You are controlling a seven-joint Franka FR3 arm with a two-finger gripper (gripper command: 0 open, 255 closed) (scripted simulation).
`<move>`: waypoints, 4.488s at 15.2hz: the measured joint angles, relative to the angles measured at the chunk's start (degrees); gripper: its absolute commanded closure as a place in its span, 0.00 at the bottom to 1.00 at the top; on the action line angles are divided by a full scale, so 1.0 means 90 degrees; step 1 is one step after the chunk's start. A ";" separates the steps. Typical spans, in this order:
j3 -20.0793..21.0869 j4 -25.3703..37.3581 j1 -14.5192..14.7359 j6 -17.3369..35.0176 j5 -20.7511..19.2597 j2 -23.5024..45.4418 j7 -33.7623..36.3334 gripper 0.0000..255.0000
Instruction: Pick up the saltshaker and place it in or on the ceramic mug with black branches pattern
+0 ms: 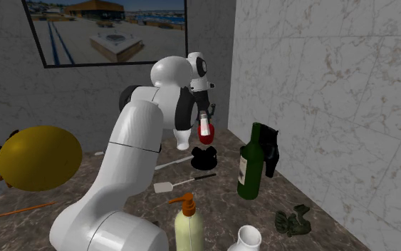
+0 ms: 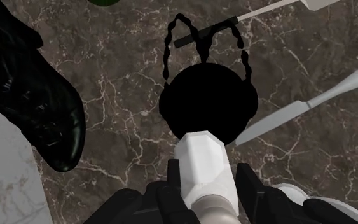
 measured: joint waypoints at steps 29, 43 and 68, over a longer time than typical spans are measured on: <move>0.0611 0.1085 0.2200 -0.1413 0.0254 0.0062 0.2450 1.00; 0.0733 -0.0638 0.2157 -0.0159 0.0403 -0.0343 0.2906 1.00; 0.0661 0.0973 0.2476 -0.0994 0.0266 0.0407 0.2838 0.00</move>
